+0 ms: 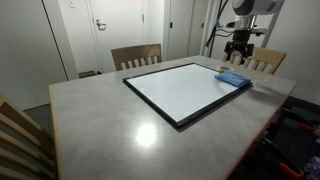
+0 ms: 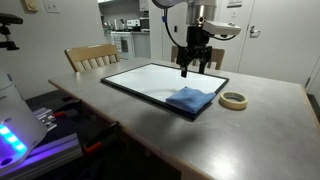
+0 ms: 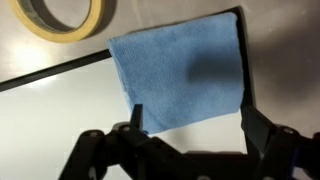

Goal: Use the blue cloth to wipe the board

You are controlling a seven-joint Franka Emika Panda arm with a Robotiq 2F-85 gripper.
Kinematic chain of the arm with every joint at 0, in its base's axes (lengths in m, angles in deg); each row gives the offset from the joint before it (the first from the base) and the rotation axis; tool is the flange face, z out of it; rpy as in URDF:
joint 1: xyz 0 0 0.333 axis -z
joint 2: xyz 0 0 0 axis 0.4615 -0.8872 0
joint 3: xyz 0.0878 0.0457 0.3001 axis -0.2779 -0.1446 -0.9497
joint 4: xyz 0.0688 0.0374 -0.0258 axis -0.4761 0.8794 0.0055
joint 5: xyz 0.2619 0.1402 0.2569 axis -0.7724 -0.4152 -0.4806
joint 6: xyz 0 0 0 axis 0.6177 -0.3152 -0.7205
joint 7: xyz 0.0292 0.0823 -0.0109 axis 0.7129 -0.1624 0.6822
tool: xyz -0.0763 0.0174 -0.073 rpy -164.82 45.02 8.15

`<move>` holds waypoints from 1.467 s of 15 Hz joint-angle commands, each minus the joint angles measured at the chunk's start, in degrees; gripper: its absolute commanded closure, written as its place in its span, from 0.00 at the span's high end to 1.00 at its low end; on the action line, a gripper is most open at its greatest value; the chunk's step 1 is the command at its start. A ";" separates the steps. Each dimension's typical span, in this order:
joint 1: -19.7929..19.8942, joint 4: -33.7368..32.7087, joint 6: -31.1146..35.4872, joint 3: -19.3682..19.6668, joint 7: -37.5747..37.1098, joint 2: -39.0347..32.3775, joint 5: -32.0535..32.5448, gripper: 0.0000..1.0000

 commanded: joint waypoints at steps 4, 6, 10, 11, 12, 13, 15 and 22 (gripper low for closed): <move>5.13 -9.83 -4.71 -3.91 4.46 -8.26 1.55 1.00; 6.42 -11.19 -6.62 -5.49 8.00 -9.26 1.05 1.00; 6.14 -13.07 -8.07 -5.70 9.74 -11.14 3.02 1.00; 6.00 -10.68 -6.38 -5.76 8.28 -9.45 2.38 1.00; 6.00 -10.85 -6.40 -5.80 8.17 -9.67 2.53 1.00; 6.00 -10.84 -6.40 -5.80 8.12 -9.69 2.53 1.00; 5.81 -10.96 -6.18 -5.70 7.74 -10.15 2.78 1.00; 6.90 -14.51 -5.06 -7.69 11.98 -16.07 2.54 1.00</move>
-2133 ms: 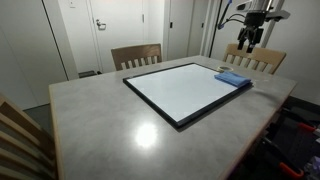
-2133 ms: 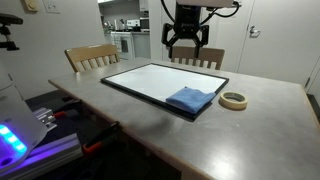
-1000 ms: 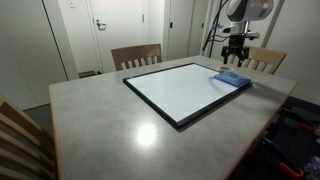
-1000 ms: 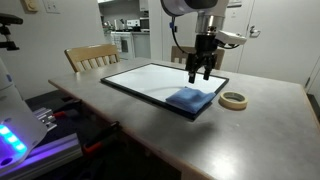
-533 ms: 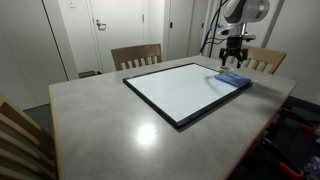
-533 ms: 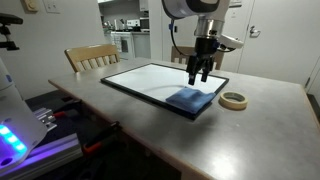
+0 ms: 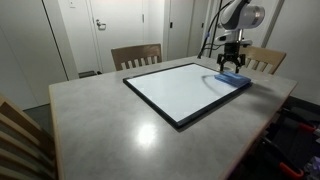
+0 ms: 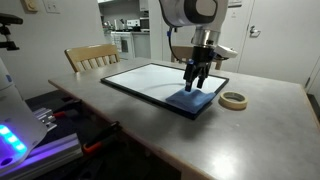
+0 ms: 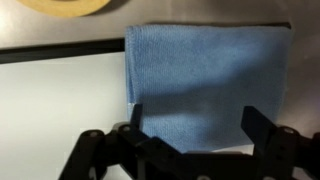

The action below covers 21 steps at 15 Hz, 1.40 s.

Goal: Use the blue cloth to wipe the board

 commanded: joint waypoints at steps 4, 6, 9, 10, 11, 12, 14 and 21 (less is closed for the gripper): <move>0.80 -5.25 1.42 -0.57 1.22 -4.19 3.58 1.00; 0.91 -6.04 1.51 -0.57 1.29 -4.84 4.57 1.00; 1.48 -7.52 1.66 -0.90 1.33 -6.39 4.62 1.00; 1.78 -8.19 1.61 -1.07 1.32 -7.17 4.24 1.00; 2.05 -8.85 1.35 -1.23 1.39 -7.87 4.01 1.00; 2.33 -9.40 1.15 -1.45 1.49 -8.53 3.75 1.00; 2.60 -10.45 0.87 -1.64 1.43 -9.73 3.83 1.00; -0.26 -9.96 -4.58 0.90 -4.11 -7.96 7.67 1.00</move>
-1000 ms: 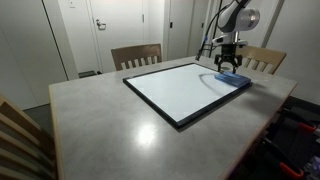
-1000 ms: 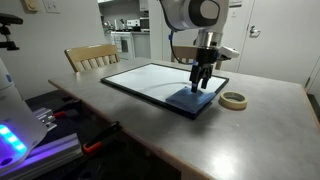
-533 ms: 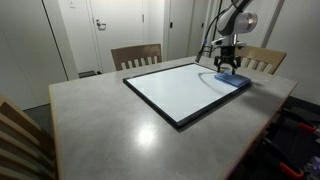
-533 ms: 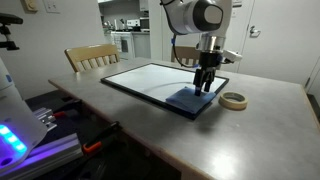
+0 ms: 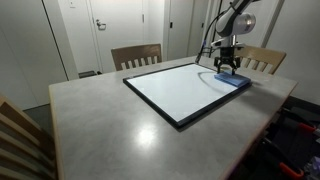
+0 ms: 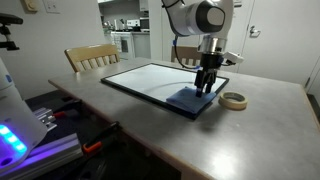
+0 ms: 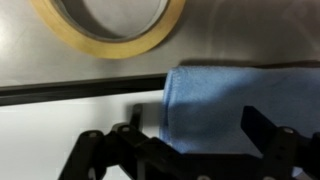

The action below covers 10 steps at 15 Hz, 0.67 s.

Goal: Use the blue cloth to wipe the board

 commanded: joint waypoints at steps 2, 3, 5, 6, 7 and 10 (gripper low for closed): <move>-1.87 -0.44 -5.28 1.82 -5.73 0.46 4.31 1.00; -1.94 -0.46 -6.10 1.80 -6.59 0.53 4.90 1.00; -1.53 -0.60 -6.81 1.32 -7.41 0.40 5.20 1.00; -1.05 -0.58 -6.41 0.78 -7.02 0.25 4.80 1.00; -0.77 -0.54 -5.77 0.50 -6.81 0.11 4.53 1.00; 0.60 -0.93 -3.48 -0.63 -6.03 -0.98 2.57 1.00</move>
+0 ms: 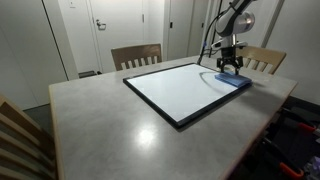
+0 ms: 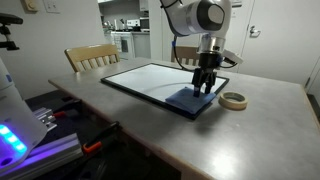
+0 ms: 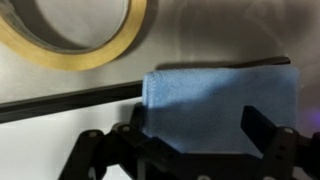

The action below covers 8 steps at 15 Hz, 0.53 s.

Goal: Use the blue cloth to wipe the board

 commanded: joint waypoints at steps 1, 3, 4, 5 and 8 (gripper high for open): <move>2.13 -0.84 1.59 -1.65 0.13 -1.65 -2.45 0.75; 2.83 -1.06 1.95 -2.07 0.03 -1.85 -4.33 0.65; 3.08 -1.08 2.16 -2.22 0.18 -1.77 -5.08 0.58; 3.25 -1.03 2.53 -2.29 0.14 -1.70 -5.67 0.51; 3.64 -0.71 3.39 -2.43 0.39 -1.34 -7.13 0.29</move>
